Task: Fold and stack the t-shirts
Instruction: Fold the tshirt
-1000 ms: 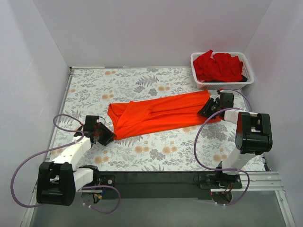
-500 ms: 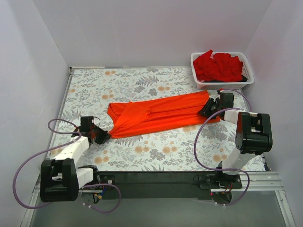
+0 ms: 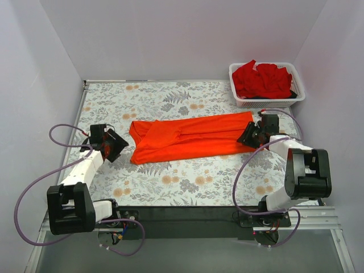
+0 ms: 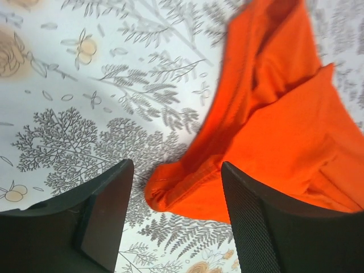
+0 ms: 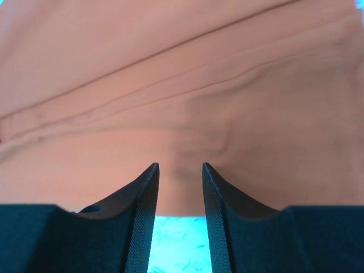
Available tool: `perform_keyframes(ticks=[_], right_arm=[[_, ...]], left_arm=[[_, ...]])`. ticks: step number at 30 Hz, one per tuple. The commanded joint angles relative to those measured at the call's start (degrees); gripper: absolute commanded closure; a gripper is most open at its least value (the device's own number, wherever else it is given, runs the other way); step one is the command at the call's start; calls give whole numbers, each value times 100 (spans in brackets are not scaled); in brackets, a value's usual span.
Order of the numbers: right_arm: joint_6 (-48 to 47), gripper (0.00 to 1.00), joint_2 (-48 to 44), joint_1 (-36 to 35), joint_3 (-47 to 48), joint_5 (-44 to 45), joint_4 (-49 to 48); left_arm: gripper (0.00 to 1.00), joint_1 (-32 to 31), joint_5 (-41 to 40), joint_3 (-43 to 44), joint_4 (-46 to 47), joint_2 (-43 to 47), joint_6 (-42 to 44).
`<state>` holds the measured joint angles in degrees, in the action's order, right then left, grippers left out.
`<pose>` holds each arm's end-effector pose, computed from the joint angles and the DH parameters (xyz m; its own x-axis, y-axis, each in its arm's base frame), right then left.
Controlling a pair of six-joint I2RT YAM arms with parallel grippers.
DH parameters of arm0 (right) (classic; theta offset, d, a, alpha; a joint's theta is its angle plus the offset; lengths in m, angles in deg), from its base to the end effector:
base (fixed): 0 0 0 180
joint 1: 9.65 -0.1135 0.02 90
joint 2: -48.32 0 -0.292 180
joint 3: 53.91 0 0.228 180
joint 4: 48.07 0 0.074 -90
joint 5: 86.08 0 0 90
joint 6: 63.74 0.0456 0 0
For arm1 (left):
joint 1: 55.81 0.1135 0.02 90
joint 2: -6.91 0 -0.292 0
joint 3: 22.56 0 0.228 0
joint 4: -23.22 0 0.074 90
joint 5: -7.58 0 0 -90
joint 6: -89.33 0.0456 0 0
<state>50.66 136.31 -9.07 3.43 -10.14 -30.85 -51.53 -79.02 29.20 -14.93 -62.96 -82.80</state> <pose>0.2853 0.0082 0.2014 -0.7386 0.4082 -0.5365 0.1669 0.8818 0.4412 0.2022 0.0124 0.2174 -0.0723 -0.9970 -0.0272 -0.8271 0.0752 -0.5569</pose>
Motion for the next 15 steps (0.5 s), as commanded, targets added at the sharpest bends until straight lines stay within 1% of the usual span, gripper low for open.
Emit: perform_keyframes(ticks=[1,2,4,5,6,8,11,15], right_arm=[[-409,57,-449,-531,107,632,506],[-480,57,-501,-820,194,764,612],[-638,57,-519,-1111,265,1238,831],[-682,57,-502,-1374,309,1379,876],[-717,58,-476,-1489,344,1685,911],[-849,58,-353,-1735,458,1802,1052],[-972,59,-186,-1955,572,1890,1193],[-1095,59,-36,-2193,809,1951,1246]], left_arm=[[37,12,-182,426,-224,359,469],[37,-14,-147,497,-268,403,513],[37,-110,-147,716,-364,491,584],[37,-285,-147,778,-382,500,584],[37,-348,-173,865,-382,500,575],[40,-925,-252,1050,-400,430,540],[41,-1445,-235,1332,-391,18,488],[43,-1824,-208,1525,-242,-632,391]])
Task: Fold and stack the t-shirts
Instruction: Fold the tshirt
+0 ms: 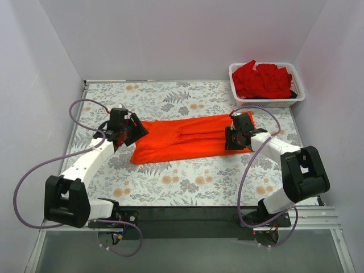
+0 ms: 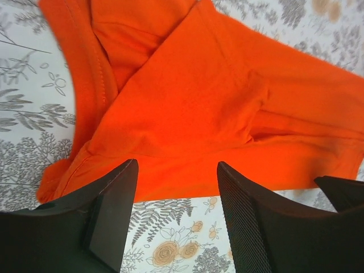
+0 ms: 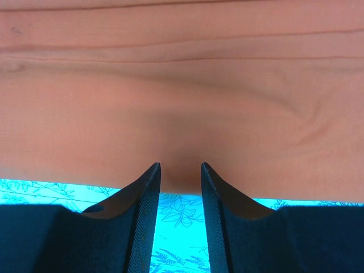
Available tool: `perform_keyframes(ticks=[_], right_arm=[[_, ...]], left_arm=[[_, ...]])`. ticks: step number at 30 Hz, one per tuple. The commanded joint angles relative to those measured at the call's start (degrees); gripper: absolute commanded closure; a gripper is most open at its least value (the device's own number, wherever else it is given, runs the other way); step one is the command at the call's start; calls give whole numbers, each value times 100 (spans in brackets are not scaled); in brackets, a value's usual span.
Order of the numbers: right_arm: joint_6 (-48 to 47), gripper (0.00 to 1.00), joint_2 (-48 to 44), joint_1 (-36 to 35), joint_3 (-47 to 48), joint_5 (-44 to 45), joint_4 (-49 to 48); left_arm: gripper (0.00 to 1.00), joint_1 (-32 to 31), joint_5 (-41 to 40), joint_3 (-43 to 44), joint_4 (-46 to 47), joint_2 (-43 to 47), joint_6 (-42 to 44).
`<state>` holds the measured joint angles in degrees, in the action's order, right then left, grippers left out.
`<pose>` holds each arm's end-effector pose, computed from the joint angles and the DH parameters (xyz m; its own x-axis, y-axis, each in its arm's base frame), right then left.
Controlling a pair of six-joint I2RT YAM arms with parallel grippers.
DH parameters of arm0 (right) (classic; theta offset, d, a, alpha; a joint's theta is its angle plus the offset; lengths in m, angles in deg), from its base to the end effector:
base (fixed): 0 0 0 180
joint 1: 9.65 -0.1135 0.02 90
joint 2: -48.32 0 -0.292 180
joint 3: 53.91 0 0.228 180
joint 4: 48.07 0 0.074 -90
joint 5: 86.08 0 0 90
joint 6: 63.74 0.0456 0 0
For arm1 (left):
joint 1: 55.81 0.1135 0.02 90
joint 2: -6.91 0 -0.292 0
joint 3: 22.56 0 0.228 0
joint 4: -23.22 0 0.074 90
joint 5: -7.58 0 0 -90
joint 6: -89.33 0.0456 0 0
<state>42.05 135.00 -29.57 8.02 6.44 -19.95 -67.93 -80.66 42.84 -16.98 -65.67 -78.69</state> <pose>0.2661 0.0943 0.2142 -0.8071 -0.0033 -0.5904 -0.0996 0.9864 0.1305 0.2341 -0.0517 0.2756 -0.3745 -0.9196 -0.1184 -0.6560 0.3531 -0.6671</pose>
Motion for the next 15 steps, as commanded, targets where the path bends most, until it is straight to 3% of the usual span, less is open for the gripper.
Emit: perform_keyframes(ticks=[1,7,15], right_arm=[[-261,59,130,-187,412,310,181],[-428,59,394,-433,676,363,252],[-445,59,666,-662,466,108,559]], left_arm=[[44,-238,-53,196,7,-484,-29],[46,-449,-106,478,183,-1451,-29],[48,-449,-773,803,210,-2506,-38]])
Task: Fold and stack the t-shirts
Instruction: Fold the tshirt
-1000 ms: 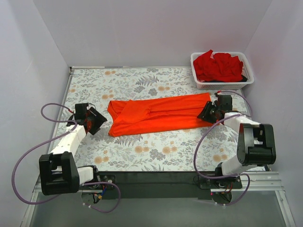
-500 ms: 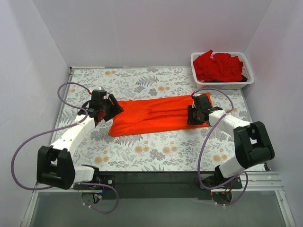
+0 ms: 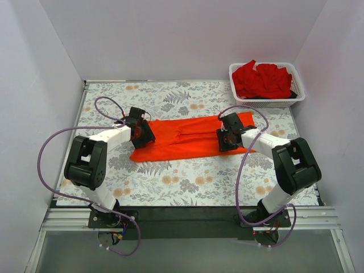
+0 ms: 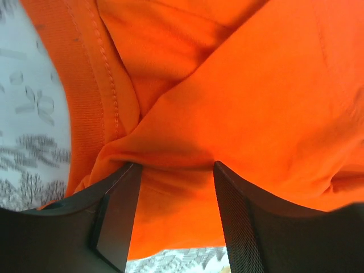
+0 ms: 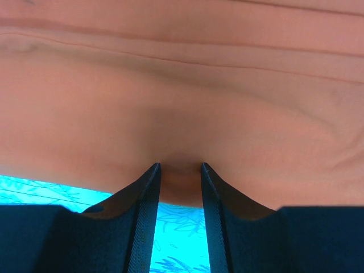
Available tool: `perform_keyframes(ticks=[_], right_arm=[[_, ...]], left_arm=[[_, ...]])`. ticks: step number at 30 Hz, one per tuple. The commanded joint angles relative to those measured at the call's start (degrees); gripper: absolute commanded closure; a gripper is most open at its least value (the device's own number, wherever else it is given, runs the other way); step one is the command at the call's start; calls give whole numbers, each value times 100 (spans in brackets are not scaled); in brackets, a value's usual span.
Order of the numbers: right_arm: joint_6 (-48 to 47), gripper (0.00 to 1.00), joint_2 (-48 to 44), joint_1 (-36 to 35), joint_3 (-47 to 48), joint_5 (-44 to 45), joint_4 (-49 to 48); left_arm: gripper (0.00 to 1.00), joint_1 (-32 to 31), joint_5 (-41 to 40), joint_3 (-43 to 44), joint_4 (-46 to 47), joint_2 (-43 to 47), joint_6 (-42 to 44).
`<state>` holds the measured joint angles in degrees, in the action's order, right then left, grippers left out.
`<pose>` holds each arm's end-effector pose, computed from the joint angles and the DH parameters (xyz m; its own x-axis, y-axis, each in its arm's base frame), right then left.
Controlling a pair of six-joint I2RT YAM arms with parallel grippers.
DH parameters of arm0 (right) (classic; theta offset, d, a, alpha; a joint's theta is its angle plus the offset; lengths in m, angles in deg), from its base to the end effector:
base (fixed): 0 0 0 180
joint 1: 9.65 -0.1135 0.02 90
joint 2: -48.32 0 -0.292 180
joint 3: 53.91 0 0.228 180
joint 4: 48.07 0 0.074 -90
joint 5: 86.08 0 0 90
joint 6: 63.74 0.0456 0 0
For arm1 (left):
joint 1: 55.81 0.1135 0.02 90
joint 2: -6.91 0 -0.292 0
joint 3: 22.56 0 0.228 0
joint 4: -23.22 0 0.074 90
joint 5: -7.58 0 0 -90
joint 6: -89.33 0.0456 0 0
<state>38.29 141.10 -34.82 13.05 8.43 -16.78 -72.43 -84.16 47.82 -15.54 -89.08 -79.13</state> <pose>0.2769 0.1262 0.2055 -0.8236 -0.1575 -0.5449 -0.2185 0.9746 0.0486 0.2953 -0.0867 0.1975 -0.4406 -0.8905 -0.1134 -0.7918 0.4450 -0.4183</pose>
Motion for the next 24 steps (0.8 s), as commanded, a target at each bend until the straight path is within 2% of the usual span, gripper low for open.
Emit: perform_keyframes(ticks=[1,7,12,17,21,24], right_arm=[[-87,59,74,-190,-64,-126,277],[-96,59,-22,-760,-319,-627,699],[158,59,12,-1674,-179,-1119,1085],[142,58,810,-2606,954,-1092,1639],[115,58,1365,-2905,1701,-1865,1701],[98,58,1805,-3169,2439,-2059,1780]], left_arm=[[48,10,-450,444,22,-366,32],[48,27,-818,884,-75,-851,269],[47,150,-1083,1552,-75,-1501,892],[43,150,-1328,2509,-31,-2301,1657],[40,238,-1672,3353,-5,-2934,2263],[39,361,-1690,4082,65,-3461,2606]])
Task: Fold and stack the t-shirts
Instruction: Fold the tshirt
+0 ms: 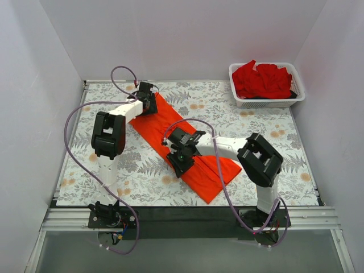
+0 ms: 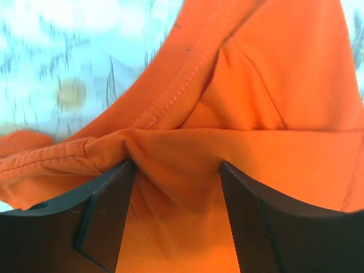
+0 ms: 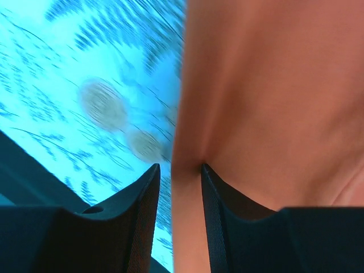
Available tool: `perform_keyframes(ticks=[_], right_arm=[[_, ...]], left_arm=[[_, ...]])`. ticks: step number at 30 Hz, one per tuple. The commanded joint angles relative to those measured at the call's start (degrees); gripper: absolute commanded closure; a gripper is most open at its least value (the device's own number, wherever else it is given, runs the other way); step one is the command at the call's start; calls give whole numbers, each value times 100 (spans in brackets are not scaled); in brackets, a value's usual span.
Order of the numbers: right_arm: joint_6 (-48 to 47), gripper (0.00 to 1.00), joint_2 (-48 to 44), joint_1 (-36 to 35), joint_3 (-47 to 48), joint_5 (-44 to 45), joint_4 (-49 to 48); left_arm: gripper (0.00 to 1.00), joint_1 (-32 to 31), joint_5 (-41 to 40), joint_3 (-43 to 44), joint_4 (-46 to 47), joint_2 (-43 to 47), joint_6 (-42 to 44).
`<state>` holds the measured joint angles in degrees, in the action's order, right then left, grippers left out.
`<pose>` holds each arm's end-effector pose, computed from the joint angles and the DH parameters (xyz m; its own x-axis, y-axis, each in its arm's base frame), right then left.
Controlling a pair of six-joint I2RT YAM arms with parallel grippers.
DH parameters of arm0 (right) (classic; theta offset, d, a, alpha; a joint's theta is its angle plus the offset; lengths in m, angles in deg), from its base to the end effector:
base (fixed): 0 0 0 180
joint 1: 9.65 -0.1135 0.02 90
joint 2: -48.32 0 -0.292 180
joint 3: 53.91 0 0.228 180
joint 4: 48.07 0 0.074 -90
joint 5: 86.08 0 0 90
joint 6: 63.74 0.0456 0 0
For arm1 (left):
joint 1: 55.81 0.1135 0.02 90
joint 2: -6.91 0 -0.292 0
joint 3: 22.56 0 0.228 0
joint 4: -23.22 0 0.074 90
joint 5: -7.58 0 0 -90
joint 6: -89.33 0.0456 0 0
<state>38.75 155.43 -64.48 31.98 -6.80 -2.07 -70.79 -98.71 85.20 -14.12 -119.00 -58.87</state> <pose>0.2030 0.3028 0.2005 -0.7012 -0.6262 -0.3409 -0.7098 0.6581 0.2512 0.4618 -0.1103 0.1819 -0.4999 -0.7107 -0.4950 -0.6267 0.6913 -0.3597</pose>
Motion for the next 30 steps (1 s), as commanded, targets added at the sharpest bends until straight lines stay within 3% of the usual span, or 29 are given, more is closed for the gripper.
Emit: perform_keyframes(ticks=[1,6,10,14,21,30], right_arm=[[26,58,485,-256,731,-589,336],[-168,54,689,-344,1698,-117,713],[-344,47,137,-301,1472,535,881],[-370,43,-523,-99,813,1045,907],[-484,39,-1227,560,-295,1354,916],[-722,38,-1184,816,-454,951,820]], left_arm=[[39,215,-208,730,-85,-740,607],[34,259,160,1506,-85,-1041,687],[22,259,328,1709,-24,-752,704],[18,259,469,1674,20,-269,398],[18,242,214,1079,-401,873,-797],[20,-180,883,-75,-384,1200,-1291]])
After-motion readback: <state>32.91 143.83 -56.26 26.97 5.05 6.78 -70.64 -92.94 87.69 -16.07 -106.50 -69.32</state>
